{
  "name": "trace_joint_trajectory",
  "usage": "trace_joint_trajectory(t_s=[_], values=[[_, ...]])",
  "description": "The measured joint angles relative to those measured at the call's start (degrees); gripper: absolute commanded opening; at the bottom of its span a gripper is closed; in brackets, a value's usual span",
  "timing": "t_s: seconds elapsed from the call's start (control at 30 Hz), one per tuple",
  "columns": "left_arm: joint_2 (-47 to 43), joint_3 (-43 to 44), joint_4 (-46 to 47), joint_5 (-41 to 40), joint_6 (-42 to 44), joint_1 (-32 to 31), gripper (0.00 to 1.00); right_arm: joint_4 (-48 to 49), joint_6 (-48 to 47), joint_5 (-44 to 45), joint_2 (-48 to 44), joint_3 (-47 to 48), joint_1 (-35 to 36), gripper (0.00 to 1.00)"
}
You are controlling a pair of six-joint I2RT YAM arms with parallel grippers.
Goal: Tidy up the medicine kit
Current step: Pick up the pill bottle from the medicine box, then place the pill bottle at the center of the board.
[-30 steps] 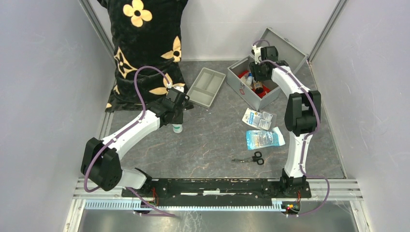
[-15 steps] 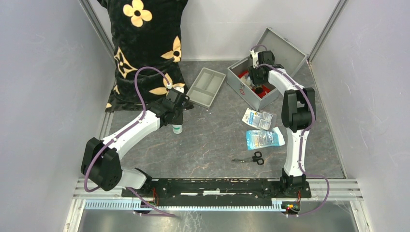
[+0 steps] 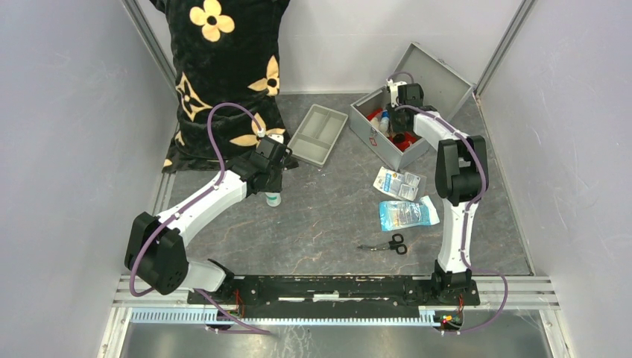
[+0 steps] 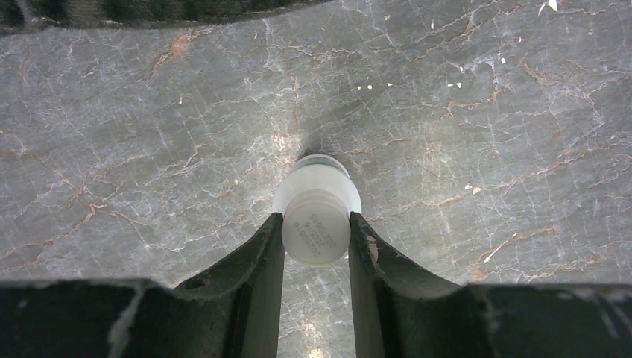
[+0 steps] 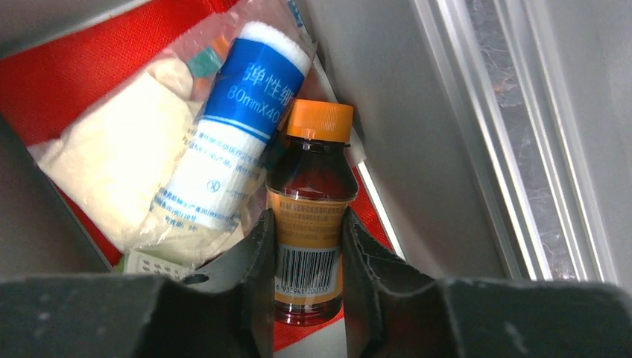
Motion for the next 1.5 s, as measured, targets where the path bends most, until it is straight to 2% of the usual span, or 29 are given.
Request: trace_joint_trajectory(t_s=[0.27, 0.53, 0.73, 0.97, 1.13, 1.3, 1.4, 1.5], values=[[0.00, 0.00, -0.20, -0.46, 0.00, 1.68, 0.02, 0.76, -0.22, 1.62, -8.22, -6.84, 0.00, 0.21], [0.00, 0.02, -0.59, 0.96, 0.04, 10.29, 0.02, 2.12, -0.20, 1.20, -19.39, -7.76, 0.00, 0.20], [0.02, 0.02, -0.66, 2.99, 0.52, 15.96, 0.02, 1.66, -0.17, -0.17, -23.82, -9.40, 1.92, 0.18], [2.38, 0.13, -0.59, 4.48, 1.64, 17.03, 0.02, 2.25, 0.44, -2.60, -28.00, -12.44, 14.80, 0.18], [3.02, 0.37, -0.11, 4.98, 1.99, 17.07, 0.04, 8.57, 4.37, -11.10, -32.15, -21.18, 24.92, 0.17], [3.23, 0.46, 0.09, 5.60, 2.01, 17.27, 0.08, 14.49, 7.96, -18.38, -31.56, -29.09, 30.38, 0.17], [3.23, 0.46, 0.09, 5.64, 2.03, 17.27, 0.14, 16.94, 8.70, -21.00, -28.39, -29.20, 33.22, 0.17], [3.23, 0.46, 0.09, 5.66, 2.03, 17.27, 0.25, 18.38, 8.87, -22.40, -24.96, -28.76, 36.20, 0.18]])
